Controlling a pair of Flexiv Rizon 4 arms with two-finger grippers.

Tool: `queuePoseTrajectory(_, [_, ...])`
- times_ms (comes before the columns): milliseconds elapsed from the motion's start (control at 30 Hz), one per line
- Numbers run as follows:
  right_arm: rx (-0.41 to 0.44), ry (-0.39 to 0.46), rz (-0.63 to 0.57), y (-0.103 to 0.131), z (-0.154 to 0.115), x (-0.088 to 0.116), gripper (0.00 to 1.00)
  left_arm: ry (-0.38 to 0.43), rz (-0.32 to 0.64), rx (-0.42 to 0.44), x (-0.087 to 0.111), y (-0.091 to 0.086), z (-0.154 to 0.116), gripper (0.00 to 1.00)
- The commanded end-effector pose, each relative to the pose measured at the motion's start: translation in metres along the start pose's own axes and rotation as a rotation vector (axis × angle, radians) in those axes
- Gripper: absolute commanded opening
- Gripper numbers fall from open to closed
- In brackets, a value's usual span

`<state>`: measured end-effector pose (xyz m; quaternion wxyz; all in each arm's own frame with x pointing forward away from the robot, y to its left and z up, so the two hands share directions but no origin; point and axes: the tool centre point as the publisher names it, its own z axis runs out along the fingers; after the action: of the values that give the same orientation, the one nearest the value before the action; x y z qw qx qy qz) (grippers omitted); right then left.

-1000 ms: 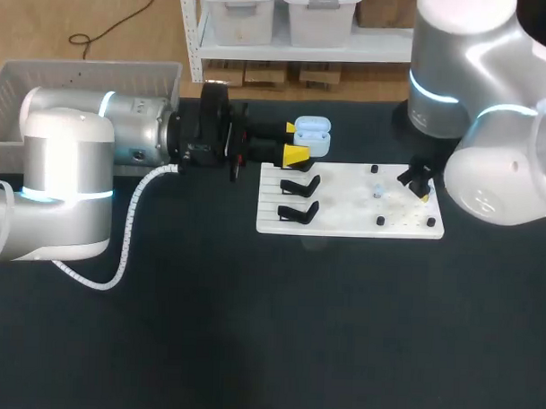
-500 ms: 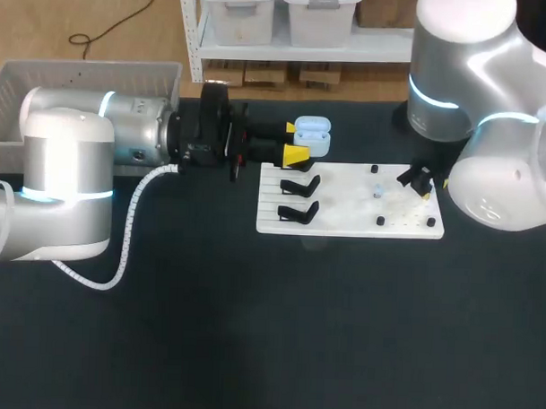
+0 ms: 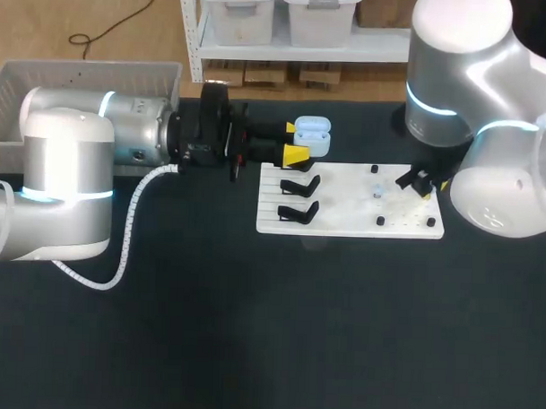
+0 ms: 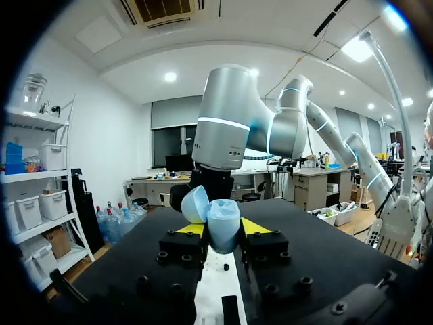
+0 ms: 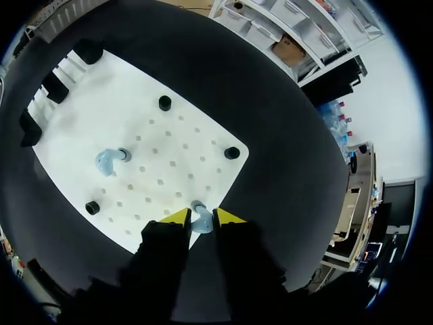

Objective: Pick up each earbud case from the left stands, insert the matching earbuds, close the lid, and place the case in the box.

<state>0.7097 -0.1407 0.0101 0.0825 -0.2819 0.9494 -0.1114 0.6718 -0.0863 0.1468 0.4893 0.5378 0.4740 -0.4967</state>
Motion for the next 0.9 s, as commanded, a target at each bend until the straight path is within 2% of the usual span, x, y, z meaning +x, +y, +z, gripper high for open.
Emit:
queuePoseTrajectory(33, [0.005, -0.005, 0.002, 0.001, 0.001, 0.001, 0.0, -0.002, 0.003, -0.005, 0.001, -0.001, 0.0, 0.0])
queuePoseTrajectory(167, [0.009, -0.007, 0.003, 0.003, -0.002, 0.003, 0.0, -0.002, 0.003, -0.005, 0.001, -0.001, 0.0, 0.0])
queuePoseTrajectory(333, [0.042, -0.025, 0.006, 0.005, -0.024, 0.004, 0.0, -0.002, 0.003, -0.005, 0.001, -0.001, 0.0, 0.0])
queuePoseTrajectory(467, [0.058, -0.017, 0.045, 0.007, -0.057, 0.005, 0.0, -0.002, 0.003, -0.005, 0.001, -0.001, 0.0, 0.0])
queuePoseTrajectory(567, [0.065, 0.027, 0.101, 0.01, -0.085, 0.006, 0.0, -0.002, 0.003, -0.005, 0.001, -0.001, 0.0, 0.0])
queuePoseTrajectory(733, [0.029, 0.098, 0.254, 0.021, -0.135, 0.007, 0.0, -0.002, 0.003, -0.005, 0.001, -0.001, 0.0, 0.0])
queuePoseTrajectory(900, [-0.026, 0.17, 0.377, 0.041, -0.168, 0.012, 0.0, -0.002, 0.003, -0.005, 0.001, -0.001, 0.0, 0.0])
